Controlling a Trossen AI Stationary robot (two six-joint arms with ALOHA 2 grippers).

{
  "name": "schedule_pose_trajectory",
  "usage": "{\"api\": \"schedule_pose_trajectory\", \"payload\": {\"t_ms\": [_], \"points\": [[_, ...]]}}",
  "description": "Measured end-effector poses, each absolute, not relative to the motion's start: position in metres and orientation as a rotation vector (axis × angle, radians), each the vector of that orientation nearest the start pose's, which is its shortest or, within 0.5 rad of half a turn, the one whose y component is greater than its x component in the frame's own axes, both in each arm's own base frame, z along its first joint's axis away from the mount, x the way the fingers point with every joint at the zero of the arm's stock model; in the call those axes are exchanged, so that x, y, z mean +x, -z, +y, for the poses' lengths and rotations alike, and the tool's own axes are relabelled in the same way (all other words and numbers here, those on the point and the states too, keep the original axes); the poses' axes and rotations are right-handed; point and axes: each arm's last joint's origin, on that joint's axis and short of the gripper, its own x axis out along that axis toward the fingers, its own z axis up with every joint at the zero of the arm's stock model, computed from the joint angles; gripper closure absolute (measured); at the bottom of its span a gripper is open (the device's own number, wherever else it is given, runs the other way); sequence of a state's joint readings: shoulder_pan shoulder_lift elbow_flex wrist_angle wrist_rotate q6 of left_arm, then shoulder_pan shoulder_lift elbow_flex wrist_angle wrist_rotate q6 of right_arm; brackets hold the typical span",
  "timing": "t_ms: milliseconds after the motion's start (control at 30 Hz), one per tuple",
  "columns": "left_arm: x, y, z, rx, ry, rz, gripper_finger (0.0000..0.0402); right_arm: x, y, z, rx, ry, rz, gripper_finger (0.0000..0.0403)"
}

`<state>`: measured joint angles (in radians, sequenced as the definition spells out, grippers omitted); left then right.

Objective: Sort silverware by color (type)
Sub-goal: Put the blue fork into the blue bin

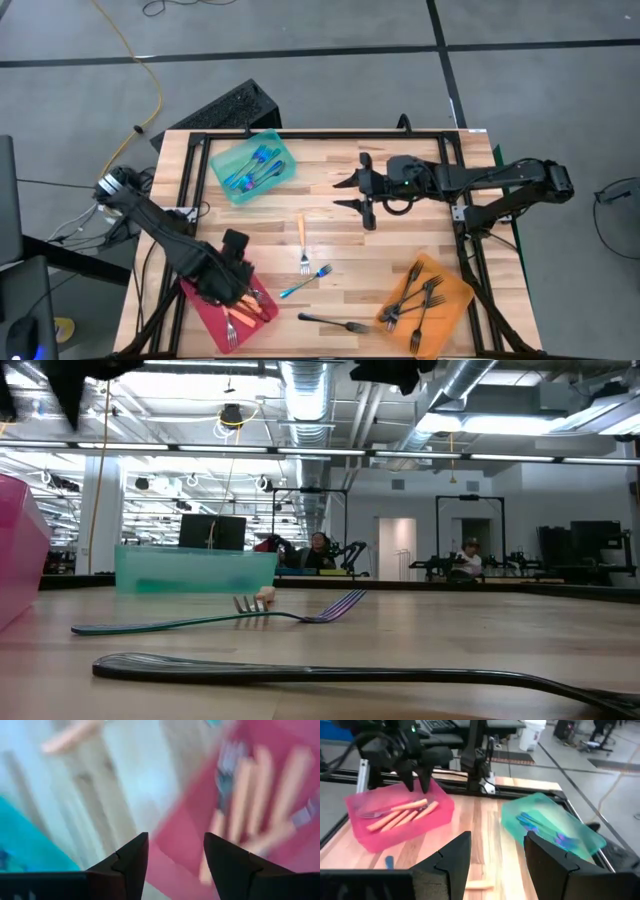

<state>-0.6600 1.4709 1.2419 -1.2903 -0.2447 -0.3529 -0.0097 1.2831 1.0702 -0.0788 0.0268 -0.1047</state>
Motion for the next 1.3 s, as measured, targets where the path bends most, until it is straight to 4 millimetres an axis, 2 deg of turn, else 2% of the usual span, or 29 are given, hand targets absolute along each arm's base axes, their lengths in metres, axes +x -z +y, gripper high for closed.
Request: {"api": "schedule_pose_trajectory", "payload": {"t_ms": [100,167,367,500,633,767,933,1000,1133,1300], "points": [[0.215,-0.279,-0.135,0.325,-0.039,1.28,0.0224,0.289,-0.335,-0.005,-0.095,0.067,0.308,0.02],[0.226,-0.28,-0.127,0.358,-0.035,1.231,0.0224,0.289,-0.335,-0.005,-0.103,0.082,0.309,0.02],[0.263,-0.284,-0.098,0.53,0.123,1.088,0.0224,0.289,-0.335,-0.006,-0.121,0.082,0.308,0.02],[0.278,-0.283,-0.076,0.686,0.287,1.051,0.0228,0.288,-0.332,-0.005,-0.124,0.08,0.335,0.02],[0.292,-0.272,-0.055,0.808,0.385,1.078,0.023,0.287,-0.329,-0.005,-0.126,0.078,0.371,0.02],[0.307,-0.251,-0.04,0.837,0.417,1.151,0.023,0.286,-0.325,-0.005,-0.127,0.075,0.412,0.02],[0.321,-0.231,-0.039,0.767,0.533,1.141,0.0231,0.283,-0.32,-0.004,-0.13,0.067,0.476,0.02],[0.326,-0.224,-0.042,0.72,0.525,1.15,0.0231,0.282,-0.318,-0.004,-0.12,0.069,0.493,0.02],[0.333,-0.221,-0.051,0.573,0.355,1.142,0.0231,0.282,-0.318,-0.005,-0.098,0.076,0.501,0.02],[0.339,-0.223,-0.054,0.2,0.08,1.109,0.0231,0.282,-0.318,-0.007,-0.102,0.101,0.499,0.02]]}}
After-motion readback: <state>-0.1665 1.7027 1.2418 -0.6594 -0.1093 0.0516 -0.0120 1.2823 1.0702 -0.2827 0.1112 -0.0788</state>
